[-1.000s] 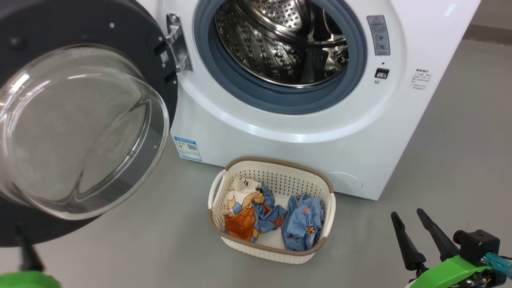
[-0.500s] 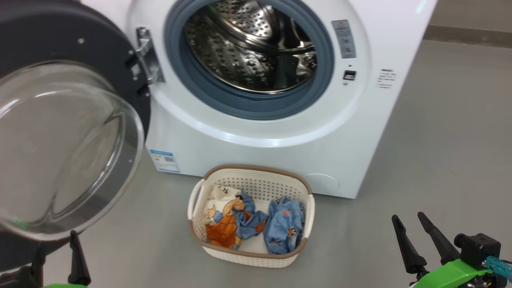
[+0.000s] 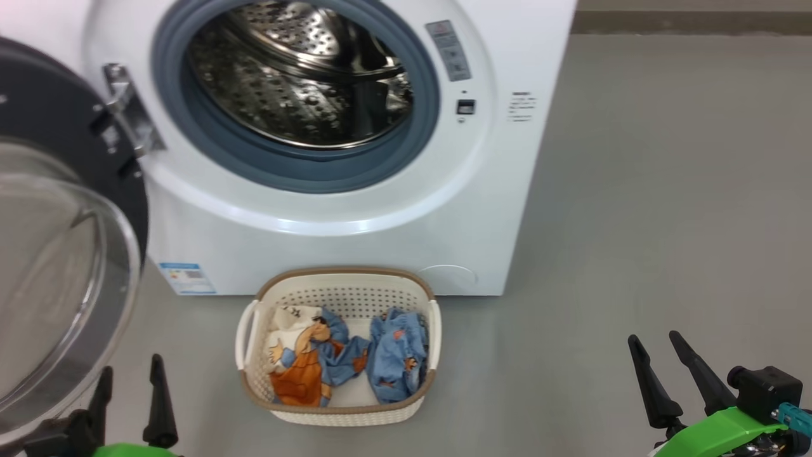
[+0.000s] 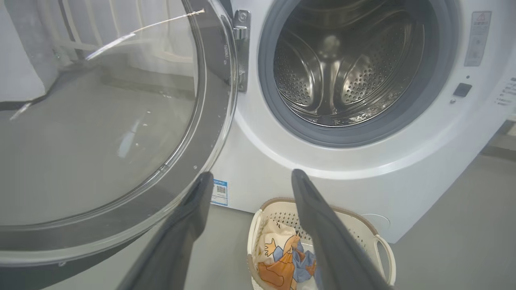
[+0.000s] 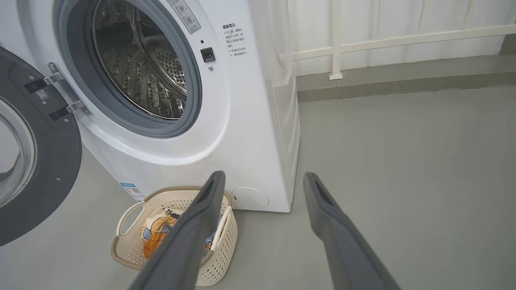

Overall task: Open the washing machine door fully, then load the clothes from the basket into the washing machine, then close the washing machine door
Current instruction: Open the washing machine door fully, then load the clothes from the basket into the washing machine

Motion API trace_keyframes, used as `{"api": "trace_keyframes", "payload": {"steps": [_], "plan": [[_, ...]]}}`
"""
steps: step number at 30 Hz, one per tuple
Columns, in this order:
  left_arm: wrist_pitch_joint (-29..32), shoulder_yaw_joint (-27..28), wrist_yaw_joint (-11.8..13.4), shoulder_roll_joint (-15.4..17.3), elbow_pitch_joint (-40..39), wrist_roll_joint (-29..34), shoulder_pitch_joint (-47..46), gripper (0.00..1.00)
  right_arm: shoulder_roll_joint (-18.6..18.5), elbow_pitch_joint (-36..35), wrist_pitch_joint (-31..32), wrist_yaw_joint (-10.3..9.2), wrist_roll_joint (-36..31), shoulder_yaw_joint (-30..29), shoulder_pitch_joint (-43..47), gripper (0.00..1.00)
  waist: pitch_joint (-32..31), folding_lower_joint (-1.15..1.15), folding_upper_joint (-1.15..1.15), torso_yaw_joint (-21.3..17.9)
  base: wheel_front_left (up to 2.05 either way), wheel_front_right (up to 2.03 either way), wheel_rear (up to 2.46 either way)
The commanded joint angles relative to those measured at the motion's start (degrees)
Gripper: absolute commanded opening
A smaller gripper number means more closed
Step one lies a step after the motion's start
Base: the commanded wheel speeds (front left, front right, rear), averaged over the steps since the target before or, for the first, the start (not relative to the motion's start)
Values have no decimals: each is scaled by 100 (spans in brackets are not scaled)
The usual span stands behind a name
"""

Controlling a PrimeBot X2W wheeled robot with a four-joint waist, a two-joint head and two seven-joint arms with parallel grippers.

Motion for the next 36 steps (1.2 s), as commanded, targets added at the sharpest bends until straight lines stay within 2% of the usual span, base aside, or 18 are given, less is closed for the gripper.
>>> {"api": "trace_keyframes", "payload": {"steps": [1,17,36], "plan": [[-37,104,-14,163,-194,-59,-15,100,-81,-156,-69,9,18,86,-220,100,67,0,0,-292,0,0,0],[-37,-324,-14,236,-473,-198,131,100,-78,-171,-69,9,69,11,-283,100,113,0,0,-938,0,0,0],[-37,-475,-14,287,-680,-234,245,100,-36,-204,-69,9,20,-83,-212,100,109,0,0,-981,0,0,0]]}}
